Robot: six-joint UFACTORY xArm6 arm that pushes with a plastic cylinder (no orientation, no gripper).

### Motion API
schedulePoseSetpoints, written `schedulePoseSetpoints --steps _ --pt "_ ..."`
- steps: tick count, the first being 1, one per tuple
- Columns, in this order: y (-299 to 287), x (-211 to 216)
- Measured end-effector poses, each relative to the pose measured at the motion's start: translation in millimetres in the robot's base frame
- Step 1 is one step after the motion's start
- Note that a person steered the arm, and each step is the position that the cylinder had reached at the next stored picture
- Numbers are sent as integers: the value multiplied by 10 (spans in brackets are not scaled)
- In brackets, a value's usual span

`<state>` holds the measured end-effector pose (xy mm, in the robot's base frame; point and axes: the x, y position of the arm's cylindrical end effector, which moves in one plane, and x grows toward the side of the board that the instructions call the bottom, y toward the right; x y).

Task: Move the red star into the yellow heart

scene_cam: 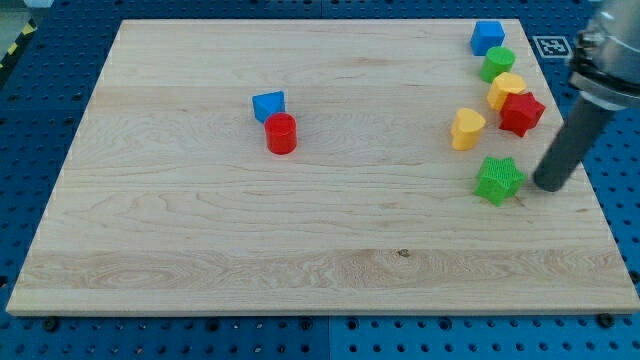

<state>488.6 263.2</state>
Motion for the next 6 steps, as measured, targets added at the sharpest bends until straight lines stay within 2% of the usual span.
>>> schedulePoseSetpoints --steps 1,2,3,6 --pt "566 -9" --pt "808 -307" --pt "685 -718" --pt "181 -922"
